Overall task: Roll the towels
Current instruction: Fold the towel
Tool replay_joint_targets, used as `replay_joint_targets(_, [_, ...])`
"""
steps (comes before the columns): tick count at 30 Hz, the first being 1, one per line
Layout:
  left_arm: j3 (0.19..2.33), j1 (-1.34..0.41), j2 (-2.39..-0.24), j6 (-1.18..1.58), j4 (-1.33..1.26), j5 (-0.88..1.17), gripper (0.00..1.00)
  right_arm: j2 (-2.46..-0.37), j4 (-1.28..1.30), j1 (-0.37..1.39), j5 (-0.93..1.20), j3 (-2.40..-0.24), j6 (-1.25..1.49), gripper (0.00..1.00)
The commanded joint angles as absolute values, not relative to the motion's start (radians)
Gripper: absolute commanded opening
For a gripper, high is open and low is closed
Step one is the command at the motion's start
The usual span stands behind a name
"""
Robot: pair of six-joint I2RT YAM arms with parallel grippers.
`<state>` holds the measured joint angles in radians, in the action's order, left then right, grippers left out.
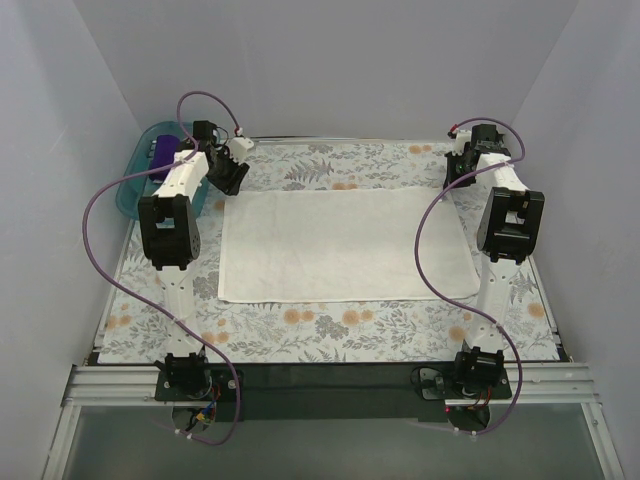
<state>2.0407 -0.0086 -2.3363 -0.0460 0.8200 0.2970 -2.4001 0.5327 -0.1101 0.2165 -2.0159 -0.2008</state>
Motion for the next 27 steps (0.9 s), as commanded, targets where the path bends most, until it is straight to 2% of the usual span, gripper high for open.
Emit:
replay_joint_targets(1, [2.043,-0.002,-2.321,-0.055,0.833,0.333,0.44,-2.330,0.542,-0.107,0.242,-2.025,-0.199,0.01])
replay_joint_targets(11, [2.031,-0.002,-2.355,-0.098,0.844,0.262,0.36,-2.330,0.546,-0.107,0.236,-2.028,-0.210,0.01])
replay_joint_targets(15, [2.008,-0.002,-2.336,-0.104,0.815,0.265,0.18,-2.326,0.546,-0.110,0.236,-2.033,-0.213,0.01])
replay_joint_targets(18, [2.020,-0.002,-2.330,-0.104,0.814,0.271,0.11,-2.318,0.546,-0.113,0.236,-2.039,-0.216,0.01])
replay_joint_targets(19, [2.029,-0.002,-2.335,-0.106,0.821,0.276,0.03,-2.316,0.545,-0.115,0.236,-2.042,-0.215,0.01])
replay_joint_targets(20, [2.042,-0.002,-2.336,-0.106,0.830,0.276,0.00,-2.313,0.545,-0.118,0.236,-2.043,-0.216,0.01])
replay_joint_targets(27, [2.043,-0.002,-2.269,-0.117,0.833,0.330,0.00,-2.254,0.552,-0.143,0.271,-2.033,-0.222,0.01])
